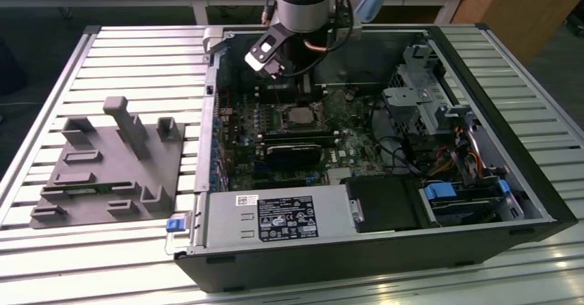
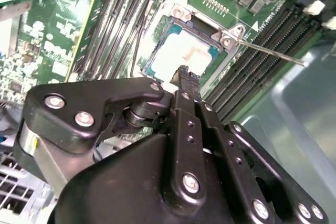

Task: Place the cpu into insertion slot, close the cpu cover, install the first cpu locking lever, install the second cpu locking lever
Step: 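Place the cpu into insertion slot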

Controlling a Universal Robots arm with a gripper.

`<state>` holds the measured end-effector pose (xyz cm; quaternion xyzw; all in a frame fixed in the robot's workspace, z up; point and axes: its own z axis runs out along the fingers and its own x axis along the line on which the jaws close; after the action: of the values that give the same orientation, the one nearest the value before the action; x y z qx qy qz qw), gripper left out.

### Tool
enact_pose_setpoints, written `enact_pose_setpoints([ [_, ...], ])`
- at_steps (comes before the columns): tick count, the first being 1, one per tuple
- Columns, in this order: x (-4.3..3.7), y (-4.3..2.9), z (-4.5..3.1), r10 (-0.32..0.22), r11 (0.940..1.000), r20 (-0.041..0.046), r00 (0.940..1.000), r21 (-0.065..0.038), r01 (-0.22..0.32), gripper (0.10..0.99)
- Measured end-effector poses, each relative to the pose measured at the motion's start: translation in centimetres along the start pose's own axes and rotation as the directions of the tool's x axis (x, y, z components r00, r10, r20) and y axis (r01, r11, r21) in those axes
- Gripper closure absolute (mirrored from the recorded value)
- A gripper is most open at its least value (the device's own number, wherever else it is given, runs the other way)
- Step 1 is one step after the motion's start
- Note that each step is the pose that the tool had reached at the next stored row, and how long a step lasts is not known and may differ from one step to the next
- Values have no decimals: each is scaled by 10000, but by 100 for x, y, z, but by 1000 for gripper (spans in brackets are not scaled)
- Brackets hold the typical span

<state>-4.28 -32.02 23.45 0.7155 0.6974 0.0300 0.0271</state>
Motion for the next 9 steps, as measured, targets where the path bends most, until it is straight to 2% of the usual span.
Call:
enact_pose_setpoints([
  [5, 0, 11, -146, 0, 10000, 0, 10000, -46, 0, 980],
  [9, 1, 18, -220, 0, 10000, -1, 10000, -66, 0, 980],
])
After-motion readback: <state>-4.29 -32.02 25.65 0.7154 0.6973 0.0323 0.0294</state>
